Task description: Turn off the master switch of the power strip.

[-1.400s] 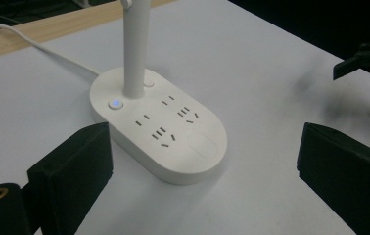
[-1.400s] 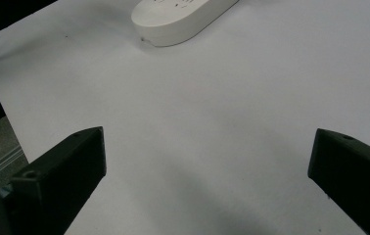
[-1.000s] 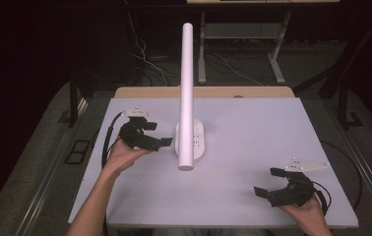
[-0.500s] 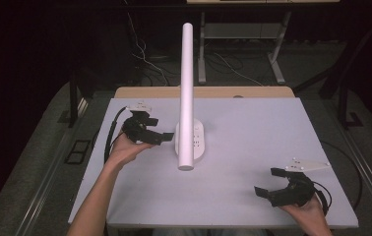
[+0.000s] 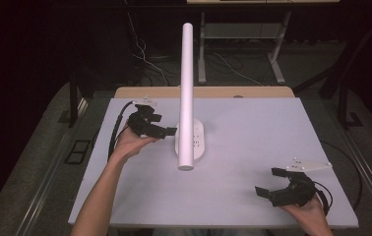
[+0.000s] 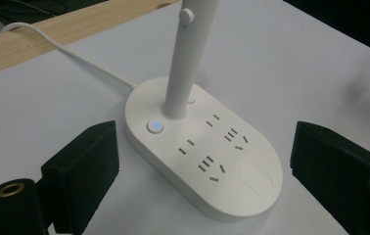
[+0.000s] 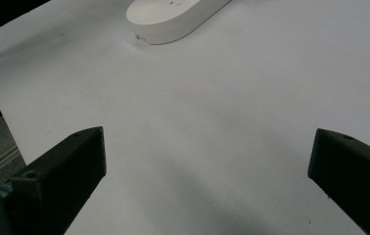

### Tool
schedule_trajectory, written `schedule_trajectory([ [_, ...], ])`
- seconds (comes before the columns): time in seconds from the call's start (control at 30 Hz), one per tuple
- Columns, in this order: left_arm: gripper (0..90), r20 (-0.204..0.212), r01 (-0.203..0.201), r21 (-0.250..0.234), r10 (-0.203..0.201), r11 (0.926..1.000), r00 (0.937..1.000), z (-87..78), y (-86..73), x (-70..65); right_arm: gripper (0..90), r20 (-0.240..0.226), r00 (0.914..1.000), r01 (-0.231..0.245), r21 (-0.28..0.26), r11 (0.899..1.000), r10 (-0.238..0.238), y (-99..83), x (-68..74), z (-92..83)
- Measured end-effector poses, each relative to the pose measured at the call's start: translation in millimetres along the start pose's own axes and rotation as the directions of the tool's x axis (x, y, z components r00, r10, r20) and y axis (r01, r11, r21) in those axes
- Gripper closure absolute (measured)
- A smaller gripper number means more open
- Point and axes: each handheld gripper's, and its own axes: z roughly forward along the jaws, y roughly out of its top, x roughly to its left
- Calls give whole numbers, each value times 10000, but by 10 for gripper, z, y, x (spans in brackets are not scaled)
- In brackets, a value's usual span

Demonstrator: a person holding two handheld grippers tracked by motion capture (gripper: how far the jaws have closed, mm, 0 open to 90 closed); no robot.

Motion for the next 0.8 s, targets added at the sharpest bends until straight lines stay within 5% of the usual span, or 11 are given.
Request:
schedule_trajectory([
  [0.8,193,84,1240,-571,-1237,9906,9923,221,-46,220,0,29,10000,17,-37,10000,-17,-5,-24,-1],
])
